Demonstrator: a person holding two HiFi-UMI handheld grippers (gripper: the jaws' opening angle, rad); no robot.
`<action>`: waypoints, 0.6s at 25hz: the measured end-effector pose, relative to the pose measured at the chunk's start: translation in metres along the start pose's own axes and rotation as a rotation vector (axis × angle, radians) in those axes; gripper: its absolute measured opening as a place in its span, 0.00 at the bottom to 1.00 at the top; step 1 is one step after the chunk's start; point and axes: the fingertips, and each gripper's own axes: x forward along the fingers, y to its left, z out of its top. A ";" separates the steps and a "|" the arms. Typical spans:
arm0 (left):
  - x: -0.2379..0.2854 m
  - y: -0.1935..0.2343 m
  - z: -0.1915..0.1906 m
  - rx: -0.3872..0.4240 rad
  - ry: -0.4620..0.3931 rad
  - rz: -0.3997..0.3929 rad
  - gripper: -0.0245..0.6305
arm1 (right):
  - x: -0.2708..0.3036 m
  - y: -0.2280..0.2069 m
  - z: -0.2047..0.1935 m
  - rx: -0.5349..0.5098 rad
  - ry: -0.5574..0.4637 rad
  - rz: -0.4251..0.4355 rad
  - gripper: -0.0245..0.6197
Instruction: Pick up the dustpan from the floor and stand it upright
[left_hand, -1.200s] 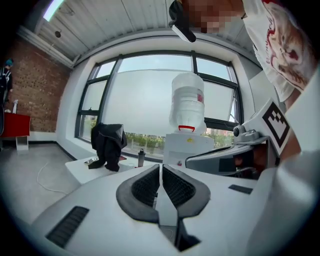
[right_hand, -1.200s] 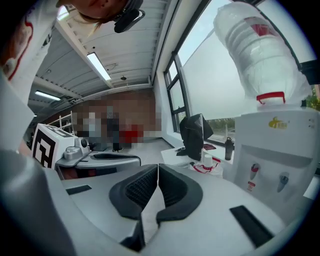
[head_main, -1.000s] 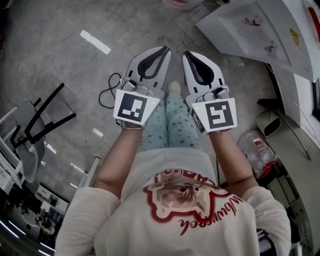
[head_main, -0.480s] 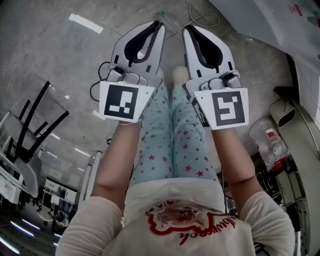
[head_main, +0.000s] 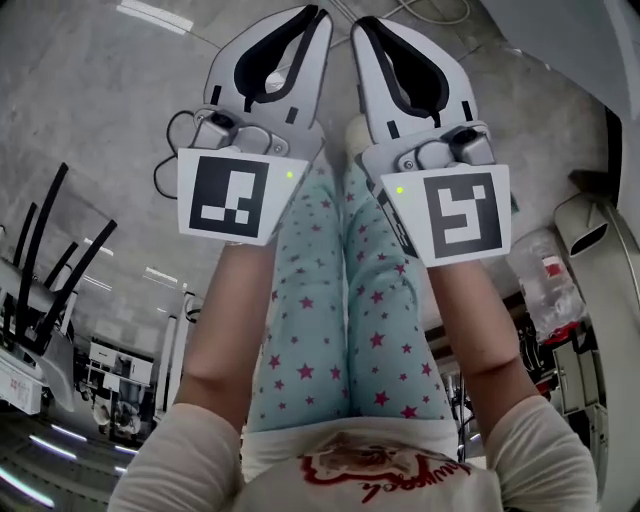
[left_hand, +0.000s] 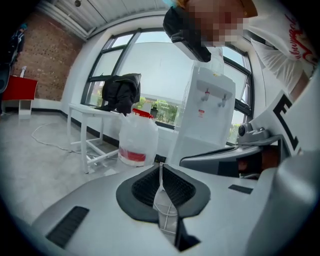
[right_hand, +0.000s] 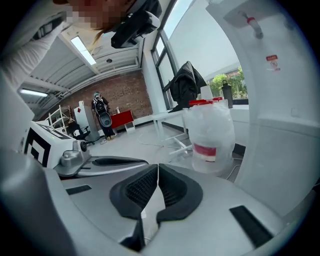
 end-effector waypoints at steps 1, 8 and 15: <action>0.001 0.005 -0.004 0.002 0.003 0.000 0.09 | 0.006 0.002 -0.004 -0.005 0.001 0.006 0.08; 0.027 0.023 -0.041 0.037 -0.019 0.001 0.09 | 0.037 -0.016 -0.039 -0.003 -0.056 0.002 0.08; 0.055 0.040 -0.078 0.095 0.021 -0.014 0.09 | 0.070 -0.036 -0.124 -0.184 0.089 0.077 0.08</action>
